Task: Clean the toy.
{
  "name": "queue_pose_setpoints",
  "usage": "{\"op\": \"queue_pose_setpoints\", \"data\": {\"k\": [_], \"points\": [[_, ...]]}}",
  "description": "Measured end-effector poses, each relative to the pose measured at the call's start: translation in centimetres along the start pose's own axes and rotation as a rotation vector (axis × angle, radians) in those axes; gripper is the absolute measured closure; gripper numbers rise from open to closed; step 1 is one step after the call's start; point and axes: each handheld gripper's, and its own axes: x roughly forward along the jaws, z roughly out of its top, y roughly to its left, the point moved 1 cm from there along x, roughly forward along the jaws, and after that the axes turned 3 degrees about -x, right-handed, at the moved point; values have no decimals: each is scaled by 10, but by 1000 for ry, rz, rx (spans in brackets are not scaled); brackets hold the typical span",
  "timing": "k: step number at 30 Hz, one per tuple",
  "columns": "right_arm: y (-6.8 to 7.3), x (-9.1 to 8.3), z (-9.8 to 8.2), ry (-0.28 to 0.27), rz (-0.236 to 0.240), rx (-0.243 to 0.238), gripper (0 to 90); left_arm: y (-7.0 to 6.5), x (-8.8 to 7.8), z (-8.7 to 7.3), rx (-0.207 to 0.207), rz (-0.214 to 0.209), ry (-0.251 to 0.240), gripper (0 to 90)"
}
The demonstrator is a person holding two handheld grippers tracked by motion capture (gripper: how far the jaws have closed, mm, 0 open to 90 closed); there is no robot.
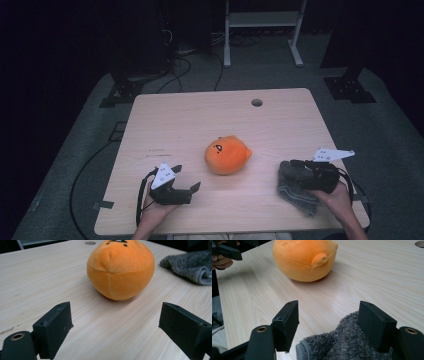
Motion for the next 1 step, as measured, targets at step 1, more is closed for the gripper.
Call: {"op": "queue_pose_setpoints", "data": {"k": [1], "points": [[0, 0, -1, 1, -4, 4, 323, 1, 1, 0, -1, 7, 2, 106]]}}
